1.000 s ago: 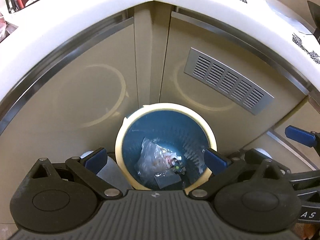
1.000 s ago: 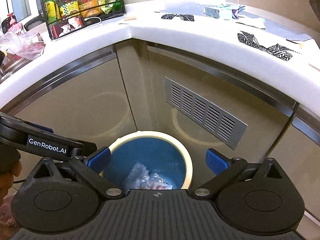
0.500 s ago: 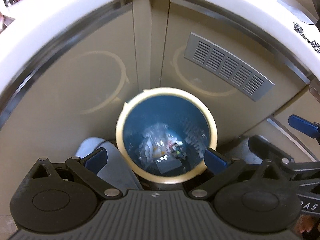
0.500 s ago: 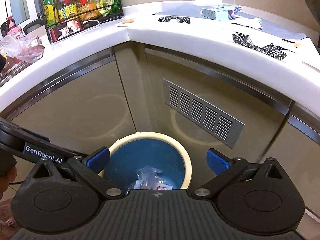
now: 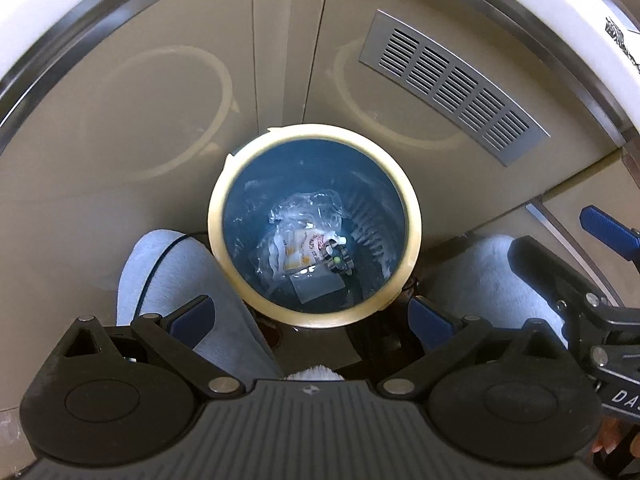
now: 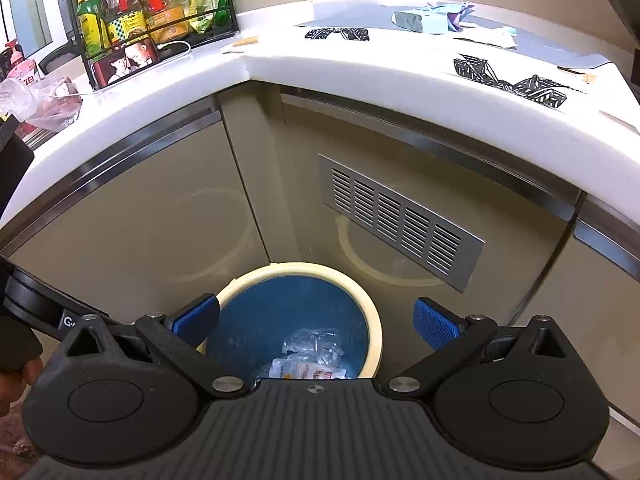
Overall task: Collect trash
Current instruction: 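Raise both tools out of the bin back toward the mat, then grasp the teal floral toothpaste box with the left gripper while the right gripper grasps the white tissue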
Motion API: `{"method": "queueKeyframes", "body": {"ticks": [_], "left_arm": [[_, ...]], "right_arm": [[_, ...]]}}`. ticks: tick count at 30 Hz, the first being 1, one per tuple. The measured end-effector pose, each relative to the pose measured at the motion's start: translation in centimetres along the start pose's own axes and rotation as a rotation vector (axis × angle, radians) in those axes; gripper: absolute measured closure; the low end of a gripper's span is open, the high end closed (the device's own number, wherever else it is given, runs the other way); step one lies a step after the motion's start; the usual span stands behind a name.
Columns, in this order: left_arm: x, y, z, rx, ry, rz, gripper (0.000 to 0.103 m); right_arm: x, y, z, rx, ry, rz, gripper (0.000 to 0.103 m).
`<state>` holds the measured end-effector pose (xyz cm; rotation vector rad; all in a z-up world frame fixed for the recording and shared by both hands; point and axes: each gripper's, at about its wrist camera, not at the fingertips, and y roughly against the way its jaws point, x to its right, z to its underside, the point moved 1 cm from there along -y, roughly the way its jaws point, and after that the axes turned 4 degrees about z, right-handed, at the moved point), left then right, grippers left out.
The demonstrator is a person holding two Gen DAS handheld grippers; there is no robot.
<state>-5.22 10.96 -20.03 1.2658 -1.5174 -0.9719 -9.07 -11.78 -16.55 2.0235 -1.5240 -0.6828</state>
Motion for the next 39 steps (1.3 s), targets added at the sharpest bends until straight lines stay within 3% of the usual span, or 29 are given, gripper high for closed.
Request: {"method": "queueKeyframes", "body": {"ticks": [17, 20, 25, 29, 34, 39], "left_arm": [[0.6, -2.5, -0.7, -0.114, -0.05, 0.042, 0.0], [0.6, -2.7, -0.8, -0.1, -0.055, 0.016, 0.0], [0.9, -1.0, -1.8, 0.005, -0.107, -0.069, 0.0], [1.3, 2.3, -3.6, 0.146, -0.16, -0.116, 0.0], [2.0, 7.3, -6.6, 0.335, -0.159, -0.115, 0.0], [3.5, 11.7, -11.2, 0.502, -0.109, -0.102, 0.0]], "right_arm": [[0.2, -1.0, -0.1, -0.039, 0.001, -0.001, 0.0], [0.2, -1.2, -0.1, -0.046, 0.005, 0.001, 0.0], [0.2, -1.1, -0.9, -0.039, 0.011, 0.006, 0.0], [0.5, 0.2, -2.9, 0.027, -0.014, -0.008, 0.0], [1.8, 3.2, -6.8, 0.19, -0.04, -0.008, 0.0], [4.4, 5.8, -11.5, 0.402, -0.054, 0.094, 0.0]]}}
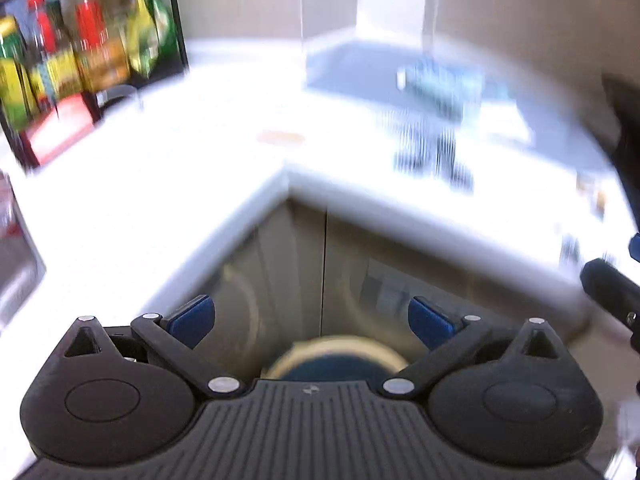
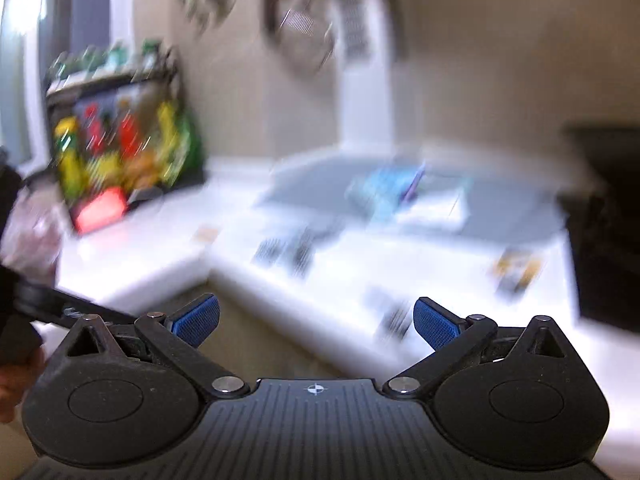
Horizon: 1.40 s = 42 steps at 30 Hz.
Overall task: Collect trash
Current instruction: 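Grasp the teal floral toothpaste box with the left gripper while the right gripper grasps the white tissue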
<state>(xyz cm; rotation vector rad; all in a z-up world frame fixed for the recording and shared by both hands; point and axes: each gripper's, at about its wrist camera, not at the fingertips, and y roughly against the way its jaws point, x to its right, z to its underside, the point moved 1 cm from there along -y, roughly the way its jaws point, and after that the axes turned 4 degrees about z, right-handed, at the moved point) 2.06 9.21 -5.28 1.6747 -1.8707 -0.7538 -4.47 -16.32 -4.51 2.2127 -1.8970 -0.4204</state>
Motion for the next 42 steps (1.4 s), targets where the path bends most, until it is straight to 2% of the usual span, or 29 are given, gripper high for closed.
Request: {"method": "queueKeyframes", "body": {"ticks": [3, 6, 10, 14, 19, 25, 34, 37, 40, 42], "left_arm": [[1.3, 0.1, -4.3, 0.064, 0.016, 0.02, 0.0], [2.6, -1.2, -8.4, 0.071, 0.051, 0.093, 0.0], [5.1, -3.8, -12.8, 0.073, 0.076, 0.11, 0.0], [7.9, -7.5, -16.2, 0.058, 0.056, 0.137, 0.0], [10.4, -12.5, -18.5, 0.005, 0.053, 0.122, 0.0], [11.2, -18.2, -20.6, -0.073, 0.107, 0.096, 0.0], [12.8, -23.2, -23.6, -0.115, 0.131, 0.102, 0.0], [13.6, -24.7, -23.7, -0.149, 0.114, 0.114, 0.0], [14.0, -25.8, -23.2, -0.182, 0.089, 0.088, 0.0], [13.5, -26.2, -22.9, -0.2, 0.085, 0.075, 0.0]], "right_arm": [[2.2, -2.0, -3.1, 0.068, -0.026, 0.085, 0.0], [4.5, -5.3, -5.5, 0.092, -0.072, 0.154, 0.0], [7.5, -11.2, -7.3, 0.044, -0.135, 0.21, 0.0], [10.3, -16.6, -7.6, -0.024, -0.194, 0.255, 0.0], [13.8, -21.5, -7.2, -0.098, -0.325, 0.266, 0.0], [15.5, -24.9, -6.6, -0.121, -0.434, 0.26, 0.0], [15.2, -25.7, -6.7, -0.137, -0.369, 0.255, 0.0], [14.4, -26.3, -7.0, -0.173, -0.304, 0.285, 0.0], [13.4, -27.0, -7.3, -0.214, -0.229, 0.32, 0.0], [13.0, -27.2, -7.3, -0.225, -0.202, 0.311, 0.0]]}}
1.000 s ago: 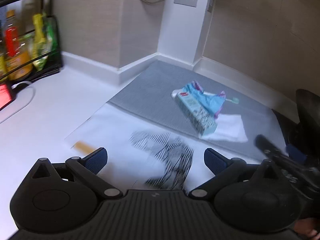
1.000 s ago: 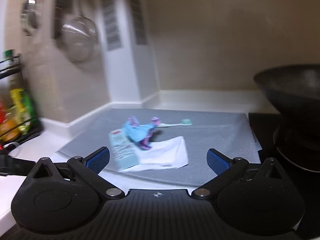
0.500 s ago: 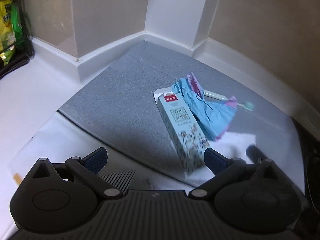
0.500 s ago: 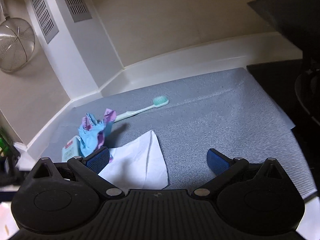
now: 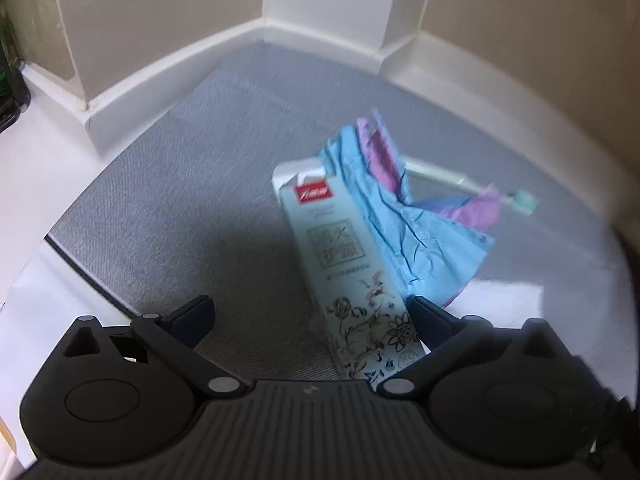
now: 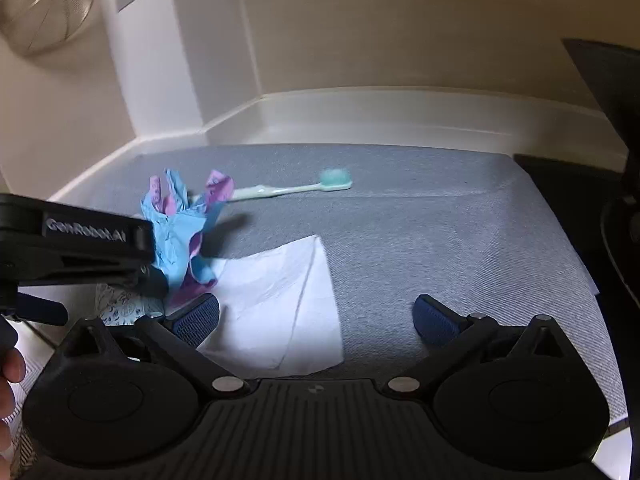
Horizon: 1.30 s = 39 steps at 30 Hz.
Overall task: Collect trash
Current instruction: 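Grasp the teal floral toothpaste box with the left gripper while the right gripper grasps the white tissue, then lift the toothpaste box with the left gripper while the right gripper lifts the tissue toward the bin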
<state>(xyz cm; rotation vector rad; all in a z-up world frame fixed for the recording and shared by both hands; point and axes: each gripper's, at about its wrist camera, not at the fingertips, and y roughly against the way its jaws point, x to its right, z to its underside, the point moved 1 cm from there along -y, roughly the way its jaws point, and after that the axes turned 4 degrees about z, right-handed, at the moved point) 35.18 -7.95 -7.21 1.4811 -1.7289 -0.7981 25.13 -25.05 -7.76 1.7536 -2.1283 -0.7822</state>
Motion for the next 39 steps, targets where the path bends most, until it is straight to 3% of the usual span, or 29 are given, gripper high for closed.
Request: {"method": "queueKeyframes", "body": {"ticks": [4, 11, 12, 14, 16, 17, 18, 19, 20, 21, 25, 30, 39], "left_arm": [[-2.3, 0.4, 0.3, 0.01, 0.03, -0.053, 0.0], [-5.6, 1.1, 0.5, 0.009, 0.029, -0.048, 0.0], [-5.7, 1.3, 0.6, 0.015, 0.031, -0.046, 0.0], [-5.8, 1.7, 0.8, 0.04, 0.028, -0.07, 0.001], [-5.4, 2.0, 0.9, 0.057, 0.002, -0.108, 0.008], [-5.2, 2.3, 1.0, 0.058, -0.019, -0.101, 0.021], [-5.1, 2.3, 1.0, 0.048, -0.035, -0.083, 0.043], [-5.1, 2.2, 0.9, 0.031, -0.038, -0.069, 0.049], [-5.2, 2.3, 0.9, 0.025, -0.031, -0.062, 0.057], [-5.3, 2.7, 0.9, 0.035, -0.023, -0.062, 0.059], [-5.3, 4.8, 1.0, 0.097, -0.03, -0.038, 0.06], [-6.0, 8.4, 1.8, 0.178, -0.041, 0.004, 0.06], [-9.8, 16.4, 6.0, 0.308, -0.005, 0.022, 0.06]], "right_arm": [[-0.5, 0.5, 0.2, 0.0, 0.014, -0.113, 0.0], [-0.8, 0.9, 0.2, -0.002, 0.022, -0.144, 0.003], [-0.4, 1.3, 0.3, 0.01, -0.006, -0.152, 0.008], [0.5, 1.5, 0.3, 0.017, -0.062, -0.213, 0.056], [0.8, 1.5, 0.4, 0.01, -0.087, -0.215, 0.069], [0.8, 1.4, 0.4, 0.002, -0.088, -0.224, 0.086], [0.8, 1.2, 0.4, -0.011, -0.092, -0.231, 0.096], [0.9, 1.2, 0.4, -0.016, -0.103, -0.23, 0.099], [1.1, 1.3, 0.5, -0.006, -0.113, -0.234, 0.1], [1.3, 1.6, 0.5, 0.011, -0.121, -0.232, 0.1], [1.7, 2.9, 0.5, 0.102, -0.133, -0.195, 0.1], [1.5, 4.9, 0.3, 0.28, -0.082, -0.122, 0.101], [1.0, 7.8, 0.9, 0.535, 0.019, -0.069, 0.101]]}}
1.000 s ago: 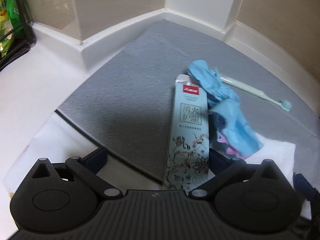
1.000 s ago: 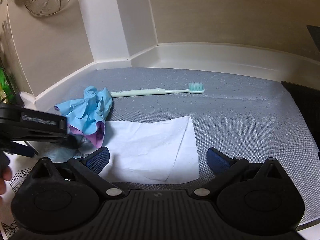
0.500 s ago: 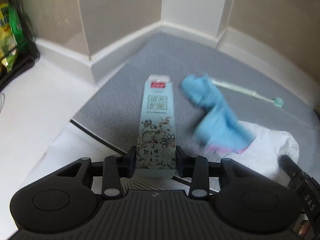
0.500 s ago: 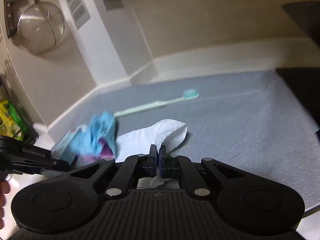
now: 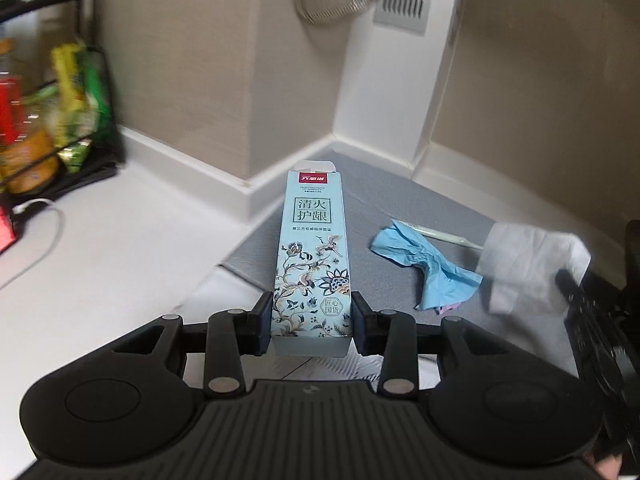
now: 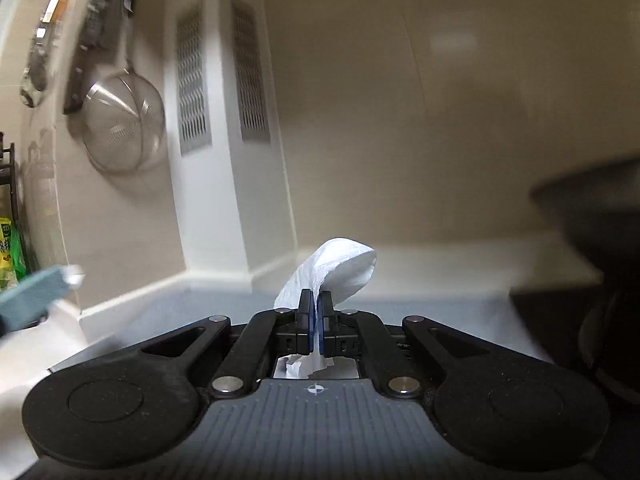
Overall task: Collect trash
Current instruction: 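Lift the toothpaste box with the left gripper while the right gripper lifts the tissue toward the bin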
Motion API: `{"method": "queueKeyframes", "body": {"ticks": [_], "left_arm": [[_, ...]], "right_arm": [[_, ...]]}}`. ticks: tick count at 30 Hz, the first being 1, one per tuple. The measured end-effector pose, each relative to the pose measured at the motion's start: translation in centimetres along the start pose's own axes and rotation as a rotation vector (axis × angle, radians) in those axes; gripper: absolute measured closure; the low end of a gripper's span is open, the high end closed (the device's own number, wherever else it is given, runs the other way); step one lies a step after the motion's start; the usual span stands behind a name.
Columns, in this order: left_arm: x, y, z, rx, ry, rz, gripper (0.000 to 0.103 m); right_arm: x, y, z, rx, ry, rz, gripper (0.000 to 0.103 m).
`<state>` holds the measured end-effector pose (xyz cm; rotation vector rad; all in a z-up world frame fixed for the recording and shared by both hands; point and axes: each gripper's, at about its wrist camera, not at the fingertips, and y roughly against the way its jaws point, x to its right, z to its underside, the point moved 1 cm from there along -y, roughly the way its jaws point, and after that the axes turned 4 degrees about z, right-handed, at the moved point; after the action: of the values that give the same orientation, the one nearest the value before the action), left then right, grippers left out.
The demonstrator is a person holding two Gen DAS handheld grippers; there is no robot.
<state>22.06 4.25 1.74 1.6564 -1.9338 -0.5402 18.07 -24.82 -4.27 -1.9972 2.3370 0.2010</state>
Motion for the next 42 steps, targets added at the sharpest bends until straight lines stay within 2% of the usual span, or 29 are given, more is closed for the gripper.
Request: {"method": "queueKeyframes", "body": {"ticks": [2, 4, 6, 10, 12, 20, 27, 35, 38, 42], "left_arm": [[-1.1, 2.7, 0.8, 0.028, 0.003, -0.005, 0.06], [-2.0, 5.7, 1.8, 0.063, -0.005, -0.02, 0.06], [-3.1, 8.1, 3.1, 0.087, -0.013, -0.036, 0.06], [-5.1, 12.3, 6.4, 0.098, 0.001, -0.042, 0.06], [-5.9, 13.8, 8.4, 0.094, 0.009, -0.046, 0.06], [-7.9, 18.5, 17.2, 0.094, -0.015, -0.096, 0.06], [-7.4, 19.1, 24.5, 0.024, -0.051, -0.097, 0.06], [-6.6, 17.9, 30.7, -0.087, -0.092, -0.077, 0.06], [-6.1, 17.6, 32.1, -0.108, -0.125, -0.085, 0.06], [-6.1, 17.1, 32.6, -0.134, -0.125, -0.075, 0.06]], "right_arm": [[-0.5, 0.8, -0.4, 0.046, 0.055, 0.035, 0.101], [-0.9, 1.9, -1.5, 0.037, 0.056, 0.03, 0.101], [-1.3, 3.8, -2.9, 0.028, 0.032, -0.003, 0.101], [-3.2, 9.8, -4.7, 0.119, 0.109, -0.084, 0.101], [-3.8, 12.6, -5.0, 0.126, 0.127, -0.134, 0.101], [-4.6, 23.1, -4.3, 0.023, 0.158, -0.293, 0.101], [-6.0, 30.3, 0.2, -0.143, 0.198, -0.397, 0.101], [-7.8, 33.4, 7.2, -0.415, 0.224, -0.432, 0.1], [-8.4, 33.9, 8.6, -0.448, 0.261, -0.44, 0.1], [-9.0, 33.9, 8.9, -0.458, 0.283, -0.446, 0.1]]}}
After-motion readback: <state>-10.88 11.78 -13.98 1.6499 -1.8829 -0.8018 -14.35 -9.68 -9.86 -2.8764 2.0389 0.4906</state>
